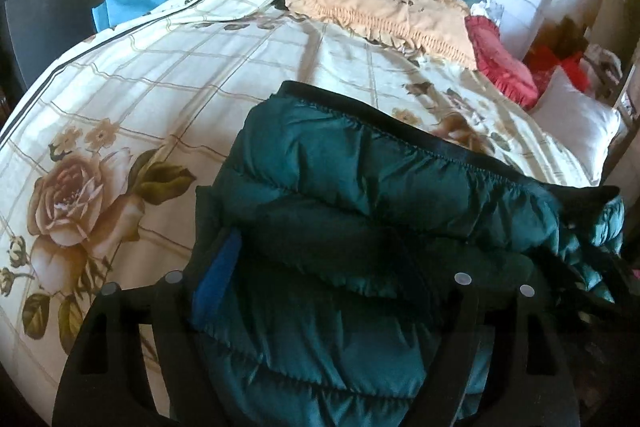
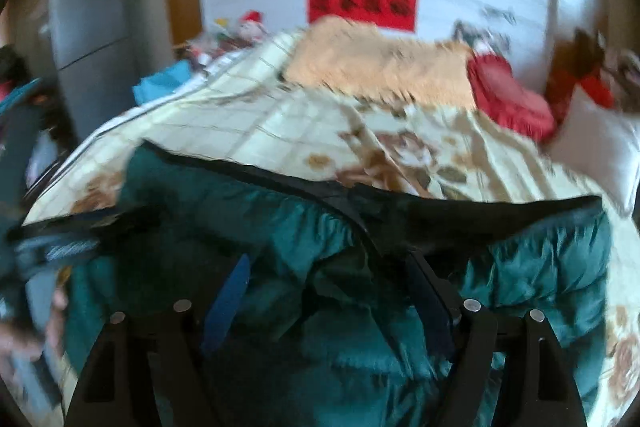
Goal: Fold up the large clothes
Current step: 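Carry the green jacket hem over the body toward the collar with both tools, then lay the hem down on the jacket and open both tools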
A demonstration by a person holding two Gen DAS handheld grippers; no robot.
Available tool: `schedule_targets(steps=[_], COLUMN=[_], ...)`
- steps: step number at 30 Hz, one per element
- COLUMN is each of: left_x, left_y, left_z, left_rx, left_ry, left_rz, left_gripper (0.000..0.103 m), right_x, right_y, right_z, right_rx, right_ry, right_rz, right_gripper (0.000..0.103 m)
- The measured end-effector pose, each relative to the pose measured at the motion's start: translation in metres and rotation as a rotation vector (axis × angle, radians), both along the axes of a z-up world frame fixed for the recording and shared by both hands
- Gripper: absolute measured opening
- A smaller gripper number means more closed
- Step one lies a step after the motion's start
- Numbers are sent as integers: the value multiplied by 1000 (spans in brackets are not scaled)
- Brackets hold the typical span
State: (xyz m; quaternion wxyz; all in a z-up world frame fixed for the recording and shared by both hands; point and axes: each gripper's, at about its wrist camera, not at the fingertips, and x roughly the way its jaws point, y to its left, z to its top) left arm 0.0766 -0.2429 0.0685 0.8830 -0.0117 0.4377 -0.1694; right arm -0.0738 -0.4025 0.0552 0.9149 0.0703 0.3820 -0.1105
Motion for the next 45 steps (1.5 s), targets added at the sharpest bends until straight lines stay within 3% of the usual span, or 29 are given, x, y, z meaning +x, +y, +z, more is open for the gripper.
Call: schedule_targets(steps=[3,8,11,15,18,21,24,26,32,39,45], left_x=[9,19,23,28,30,31,32,32,30,14,22], left_y=[-3,-13,-12,-9,-11,-14,-16,-18,-18,-5,1], left_z=[-7,-18,-20,-21,-22,-23,-24,-25,-26,-1,6], left_rx=[15,54,46,19,24,32,38,46,46,45,68], left_ry=[6,17,25,52,61,60,58,54,33,-25,-33], left_rz=[1,-1,-8,-13,-13,-12,-13,-10,-9,-7,11], left_gripper=[90,95,96,98,99,100,100,101,101,101,101], right_x=[17,25,18,-15,-30,-35,-37,-36,-26,-92,-117], right_y=[-12,-24,-24,-44,-71,-105,-134,-145,-137,-115,-91], right_z=[-29,-41,-26,16,25,13,-12,-24,-31,18,18], right_rx=[56,104,116,131,87,27,64,99,34,102,43], right_ry=[92,121,111,-36,-35,49,114,111,173,14,26], right_rz=[-14,-26,-25,-65,-136,-246,-320,-351,-351,-285,-216], right_gripper=[77,79,79,79,79,78,77,78,78,78,78])
